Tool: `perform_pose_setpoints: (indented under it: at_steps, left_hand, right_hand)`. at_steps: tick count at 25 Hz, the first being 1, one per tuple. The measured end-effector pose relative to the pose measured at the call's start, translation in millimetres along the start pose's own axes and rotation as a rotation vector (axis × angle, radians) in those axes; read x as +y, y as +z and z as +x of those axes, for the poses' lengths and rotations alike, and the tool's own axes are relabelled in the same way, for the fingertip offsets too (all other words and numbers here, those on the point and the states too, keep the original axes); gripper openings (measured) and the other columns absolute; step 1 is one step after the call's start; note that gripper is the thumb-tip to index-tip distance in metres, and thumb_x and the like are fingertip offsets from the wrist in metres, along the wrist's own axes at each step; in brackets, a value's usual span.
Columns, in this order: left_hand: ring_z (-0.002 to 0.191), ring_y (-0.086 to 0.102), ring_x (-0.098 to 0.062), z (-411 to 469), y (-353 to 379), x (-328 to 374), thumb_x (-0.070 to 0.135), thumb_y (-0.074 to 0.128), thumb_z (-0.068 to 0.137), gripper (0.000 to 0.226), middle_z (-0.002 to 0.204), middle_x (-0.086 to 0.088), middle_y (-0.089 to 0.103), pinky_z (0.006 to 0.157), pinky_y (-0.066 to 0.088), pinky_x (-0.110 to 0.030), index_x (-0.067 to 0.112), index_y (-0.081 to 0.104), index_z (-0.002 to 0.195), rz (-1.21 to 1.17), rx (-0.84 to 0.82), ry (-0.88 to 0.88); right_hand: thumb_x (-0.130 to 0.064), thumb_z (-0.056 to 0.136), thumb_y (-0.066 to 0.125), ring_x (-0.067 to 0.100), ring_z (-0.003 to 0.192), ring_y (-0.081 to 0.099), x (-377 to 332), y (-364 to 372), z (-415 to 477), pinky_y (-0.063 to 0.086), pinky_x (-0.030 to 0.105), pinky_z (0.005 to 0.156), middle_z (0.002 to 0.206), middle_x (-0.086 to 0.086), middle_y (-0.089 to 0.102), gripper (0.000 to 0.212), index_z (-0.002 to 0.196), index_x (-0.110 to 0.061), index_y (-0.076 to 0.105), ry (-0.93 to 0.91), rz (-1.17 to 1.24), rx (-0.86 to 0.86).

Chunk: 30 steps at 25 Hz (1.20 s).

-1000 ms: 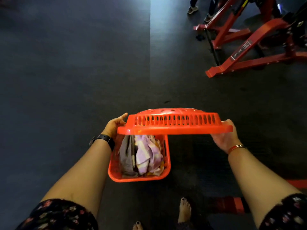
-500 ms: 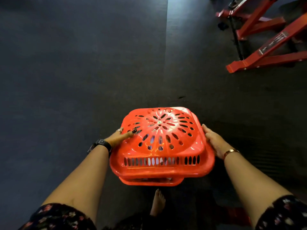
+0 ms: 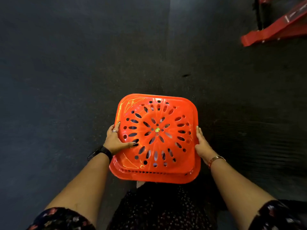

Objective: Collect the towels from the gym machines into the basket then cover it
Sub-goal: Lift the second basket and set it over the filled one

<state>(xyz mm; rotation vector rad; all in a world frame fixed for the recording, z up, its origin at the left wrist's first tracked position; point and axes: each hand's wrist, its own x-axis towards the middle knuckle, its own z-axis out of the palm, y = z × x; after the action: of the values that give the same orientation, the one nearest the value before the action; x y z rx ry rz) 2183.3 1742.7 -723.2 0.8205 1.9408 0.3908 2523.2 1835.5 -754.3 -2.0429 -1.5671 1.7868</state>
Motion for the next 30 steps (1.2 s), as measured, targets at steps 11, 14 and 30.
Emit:
perform_pose_setpoints:
  at_steps: [11, 14, 30]
  left_hand:
    - [0.146, 0.005, -0.033, 59, 28, -54, 0.034, 0.088, 0.056, 0.133, 0.156, -0.003, -0.013, 0.118, 0.017, -0.051, 0.036, -0.008, 0.149, 0.01, -0.123, -0.075]
    - [0.145, 0.006, -0.033, 67, 31, -65, 0.034, 0.088, 0.057, 0.133, 0.156, -0.002, -0.013, 0.118, 0.018, -0.052, 0.039, -0.008, 0.148, -0.006, -0.136, -0.077]
    - [0.147, 0.002, -0.031, 66, 42, -81, 0.036, 0.089, 0.055, 0.139, 0.158, -0.004, -0.019, 0.118, 0.015, -0.05, 0.035, -0.014, 0.148, 0.077, -0.182, -0.145]
  right_hand:
    - [0.003, 0.084, 0.057, 0.023, 0.148, 0.01, 37, 37, 55, 0.02, 0.043, 0.119, 0.161, -0.006, -0.011, 0.095, 0.15, -0.041, 0.005, 0.057, -0.103, 0.013]
    - [0.006, 0.084, 0.052, 0.021, 0.147, 0.011, 41, 43, 64, 0.022, 0.045, 0.119, 0.161, -0.008, -0.008, 0.091, 0.149, -0.042, 0.01, 0.061, -0.079, 0.033]
    - [-0.069, 0.055, 0.068, 0.035, 0.148, -0.003, 27, 69, 73, 0.015, 0.063, 0.115, 0.161, 0.007, -0.01, 0.119, 0.152, -0.033, 0.01, 0.205, 0.05, 0.052]
